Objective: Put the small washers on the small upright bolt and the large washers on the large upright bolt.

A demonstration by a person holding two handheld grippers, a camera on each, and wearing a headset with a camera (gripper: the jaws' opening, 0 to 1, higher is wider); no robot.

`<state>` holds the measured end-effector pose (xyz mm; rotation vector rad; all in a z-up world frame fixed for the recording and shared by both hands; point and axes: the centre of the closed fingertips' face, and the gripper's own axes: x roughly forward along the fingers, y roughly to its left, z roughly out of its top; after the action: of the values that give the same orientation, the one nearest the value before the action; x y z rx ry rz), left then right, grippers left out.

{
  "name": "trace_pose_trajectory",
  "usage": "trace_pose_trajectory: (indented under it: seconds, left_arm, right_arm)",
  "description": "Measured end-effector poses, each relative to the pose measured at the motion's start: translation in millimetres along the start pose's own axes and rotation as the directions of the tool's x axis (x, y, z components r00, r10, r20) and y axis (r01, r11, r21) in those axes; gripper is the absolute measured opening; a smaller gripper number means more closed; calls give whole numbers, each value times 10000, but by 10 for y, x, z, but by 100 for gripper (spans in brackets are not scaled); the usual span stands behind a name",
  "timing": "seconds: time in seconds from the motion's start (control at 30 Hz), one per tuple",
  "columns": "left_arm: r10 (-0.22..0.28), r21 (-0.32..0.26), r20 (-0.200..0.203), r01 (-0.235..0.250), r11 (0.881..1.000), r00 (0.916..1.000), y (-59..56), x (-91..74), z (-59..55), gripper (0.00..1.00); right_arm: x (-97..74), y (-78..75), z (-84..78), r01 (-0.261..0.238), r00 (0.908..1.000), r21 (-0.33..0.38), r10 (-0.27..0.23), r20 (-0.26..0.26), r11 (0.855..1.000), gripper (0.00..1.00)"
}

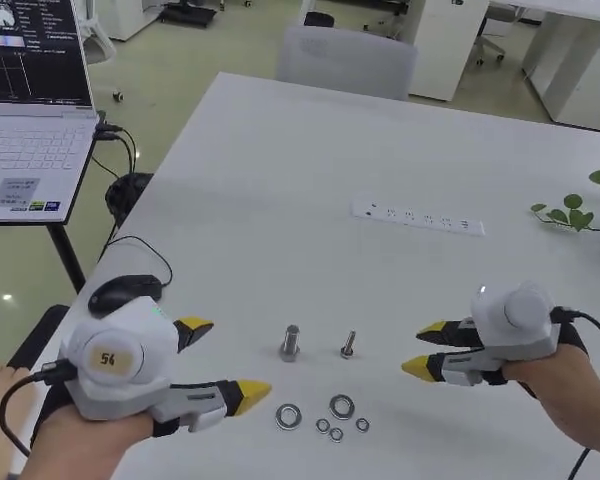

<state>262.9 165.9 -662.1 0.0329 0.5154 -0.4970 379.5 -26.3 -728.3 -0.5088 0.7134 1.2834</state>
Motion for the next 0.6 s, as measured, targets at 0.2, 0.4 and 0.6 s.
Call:
trace_pose_trajectory:
  seconds: [0.2, 0.4, 0.6]
  left_arm:
    - [-9, 16, -7, 9, 10000, 10000, -8, -5, 1, 64]
    - [-30, 47, -25, 30, 10000, 10000, -19, -3, 5, 65]
    - [-29, 58, -22, 29, 10000, 10000, -15, -8, 12, 64]
  right_arm:
    - [47, 135, -119, -103, 9999, 335, 101, 56, 9994, 37]
    - [140, 301, -247, -326, 9994, 507, 330, -75, 9982, 37]
    - [188, 385, -308, -484, 9986, 562, 495, -184, 9972, 37]
